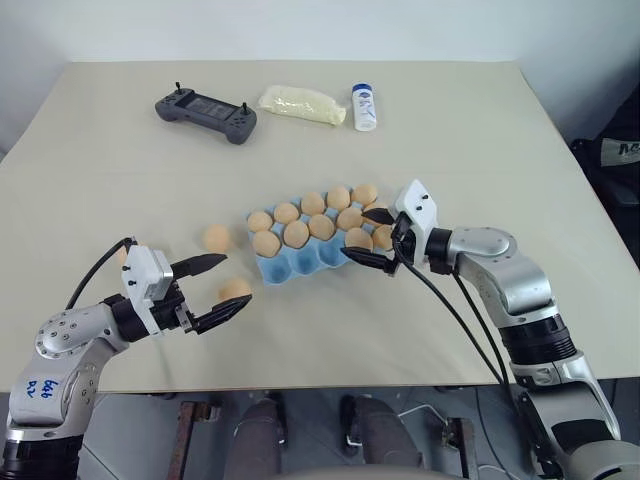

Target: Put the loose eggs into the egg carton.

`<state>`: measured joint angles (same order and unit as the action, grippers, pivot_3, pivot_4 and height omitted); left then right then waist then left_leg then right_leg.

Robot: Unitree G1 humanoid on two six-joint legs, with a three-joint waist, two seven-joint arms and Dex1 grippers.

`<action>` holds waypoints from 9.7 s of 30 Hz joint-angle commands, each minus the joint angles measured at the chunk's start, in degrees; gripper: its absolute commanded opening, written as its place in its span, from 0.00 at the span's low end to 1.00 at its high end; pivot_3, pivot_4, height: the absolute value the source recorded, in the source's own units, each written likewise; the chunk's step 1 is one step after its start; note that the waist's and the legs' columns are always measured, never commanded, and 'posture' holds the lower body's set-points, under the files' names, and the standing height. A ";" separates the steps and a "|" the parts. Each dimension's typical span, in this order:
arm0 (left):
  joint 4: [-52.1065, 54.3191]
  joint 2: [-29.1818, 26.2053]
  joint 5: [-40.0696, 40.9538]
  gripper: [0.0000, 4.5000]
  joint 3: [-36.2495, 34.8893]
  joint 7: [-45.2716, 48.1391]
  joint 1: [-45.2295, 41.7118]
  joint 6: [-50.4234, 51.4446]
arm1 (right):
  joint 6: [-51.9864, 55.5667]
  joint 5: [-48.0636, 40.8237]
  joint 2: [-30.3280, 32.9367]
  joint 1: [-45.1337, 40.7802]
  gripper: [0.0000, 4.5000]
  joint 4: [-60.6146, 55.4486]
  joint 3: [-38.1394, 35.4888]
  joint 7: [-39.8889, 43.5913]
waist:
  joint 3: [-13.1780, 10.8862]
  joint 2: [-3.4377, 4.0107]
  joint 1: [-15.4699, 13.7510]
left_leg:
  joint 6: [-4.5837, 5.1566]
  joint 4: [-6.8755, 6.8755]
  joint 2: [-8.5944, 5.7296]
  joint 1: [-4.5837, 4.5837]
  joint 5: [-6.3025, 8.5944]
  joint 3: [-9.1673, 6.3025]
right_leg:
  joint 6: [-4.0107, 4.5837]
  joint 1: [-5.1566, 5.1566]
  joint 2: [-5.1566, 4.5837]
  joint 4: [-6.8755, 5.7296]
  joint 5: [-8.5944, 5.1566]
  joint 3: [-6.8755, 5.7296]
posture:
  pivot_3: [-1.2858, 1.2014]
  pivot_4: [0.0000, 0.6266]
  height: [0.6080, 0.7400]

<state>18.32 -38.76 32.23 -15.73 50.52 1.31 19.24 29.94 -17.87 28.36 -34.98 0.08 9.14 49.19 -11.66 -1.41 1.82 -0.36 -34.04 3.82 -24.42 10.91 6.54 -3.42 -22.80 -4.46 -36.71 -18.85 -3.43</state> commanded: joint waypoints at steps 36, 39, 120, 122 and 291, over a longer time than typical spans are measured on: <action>26.45 17.37 -3.58 1.00 -9.45 -31.27 24.08 6.20 | -13.12 -7.29 6.44 -2.77 0.99 9.69 -3.20 36.16 | 0.02 -0.03 -0.01 | 0.02 -0.11 -0.01 0.07 0.32 0.28 | 0.78 0.24 -0.05 0.72 -0.20 0.33 | 0.52 0.24 1.00; 25.46 16.79 -4.81 1.00 -5.93 -32.26 21.23 7.49 | -12.82 -7.16 6.43 -2.73 0.99 9.50 -3.35 35.99 | 0.02 -0.03 -0.02 | 0.03 -0.11 0.00 0.07 0.33 0.30 | 0.67 0.23 -0.04 0.71 -0.14 0.34 | 0.52 0.24 1.00; -22.96 19.04 -13.04 0.65 24.04 -6.75 -39.20 4.88 | -13.47 -10.91 7.47 12.74 1.00 -1.73 -12.28 21.47 | 0.02 -0.02 -0.34 | 0.23 -0.99 -0.03 0.03 0.34 0.52 | -0.55 0.24 -0.03 0.15 0.60 0.40 | 0.52 0.24 1.00; -22.99 19.13 -13.35 0.80 23.60 -6.88 -39.39 4.73 | -13.47 -10.89 7.54 12.60 1.00 -1.64 -12.25 21.35 | 0.02 -0.02 -0.30 | 0.26 -0.97 -0.02 0.02 0.32 0.52 | -0.55 0.23 -0.03 0.15 0.60 0.40 | 0.52 0.24 1.00; 13.58 9.67 4.55 0.99 -17.25 -35.08 -3.29 30.35 | -17.03 -6.60 4.91 0.97 1.00 11.83 -7.75 27.28 | 0.04 -0.05 -0.22 | 0.13 -0.49 0.31 0.06 0.56 1.11 | 0.27 -0.05 -0.12 0.84 0.73 0.45 | 0.52 0.24 1.00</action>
<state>32.28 -28.25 37.25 -33.93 15.79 -0.94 51.05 13.56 -23.98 33.12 -33.15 12.39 2.00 75.97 -11.63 -1.46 1.60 -0.23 -34.53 4.12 -24.37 11.46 7.66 -3.17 -22.86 -4.57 -35.87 -18.11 -2.99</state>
